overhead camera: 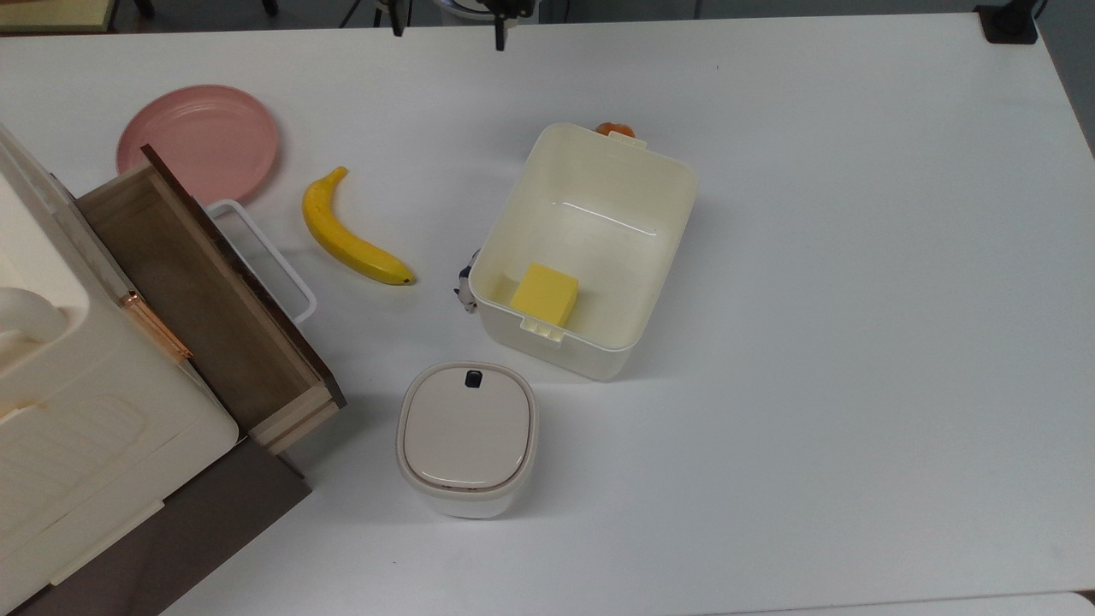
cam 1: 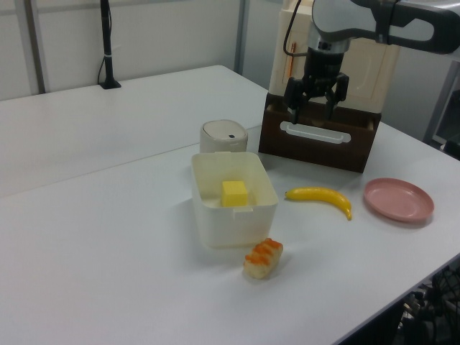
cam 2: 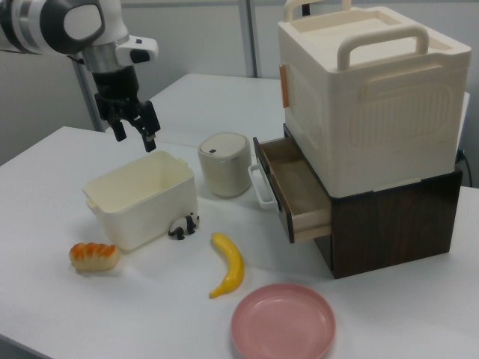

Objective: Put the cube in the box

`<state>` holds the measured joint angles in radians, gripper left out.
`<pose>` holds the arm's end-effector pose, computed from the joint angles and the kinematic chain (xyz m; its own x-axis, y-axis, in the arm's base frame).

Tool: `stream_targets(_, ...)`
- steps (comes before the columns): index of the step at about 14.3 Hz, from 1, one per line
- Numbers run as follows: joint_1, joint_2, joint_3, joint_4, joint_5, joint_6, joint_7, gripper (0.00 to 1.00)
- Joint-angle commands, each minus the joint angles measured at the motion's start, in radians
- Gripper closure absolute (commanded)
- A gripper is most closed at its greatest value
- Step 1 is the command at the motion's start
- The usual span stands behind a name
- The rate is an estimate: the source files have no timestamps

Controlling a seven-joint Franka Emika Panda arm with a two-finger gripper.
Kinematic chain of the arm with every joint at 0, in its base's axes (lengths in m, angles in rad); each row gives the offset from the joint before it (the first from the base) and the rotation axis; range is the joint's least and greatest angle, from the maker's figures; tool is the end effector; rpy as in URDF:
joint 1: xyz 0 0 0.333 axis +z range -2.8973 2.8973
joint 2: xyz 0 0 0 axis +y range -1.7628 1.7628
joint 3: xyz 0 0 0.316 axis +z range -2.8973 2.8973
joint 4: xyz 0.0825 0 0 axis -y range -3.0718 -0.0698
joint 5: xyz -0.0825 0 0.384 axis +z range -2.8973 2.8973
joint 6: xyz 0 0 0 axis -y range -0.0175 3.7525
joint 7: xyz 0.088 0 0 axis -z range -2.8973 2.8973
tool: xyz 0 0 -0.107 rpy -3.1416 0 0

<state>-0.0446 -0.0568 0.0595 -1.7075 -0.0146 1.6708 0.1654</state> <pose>0.5439 0.0075 0.5995 0.9887 -0.1485 0.0227 -0.1488 -0.9888 0.0144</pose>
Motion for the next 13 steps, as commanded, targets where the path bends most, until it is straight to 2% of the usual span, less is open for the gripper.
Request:
stream_targets(1,0.078,-0.009,-0.092,-0.004,-0.010,-0.042,-0.050,0.00)
stream_targets(5,0.086,0.005,-0.084,-0.014,-0.005,-0.023,-0.050,0.00)
stream_targets(9,0.086,0.023,-0.084,-0.032,0.001,0.073,-0.052,0.00)
stream_targets(13,0.092,0.023,-0.083,-0.029,0.004,0.075,-0.052,0.00)
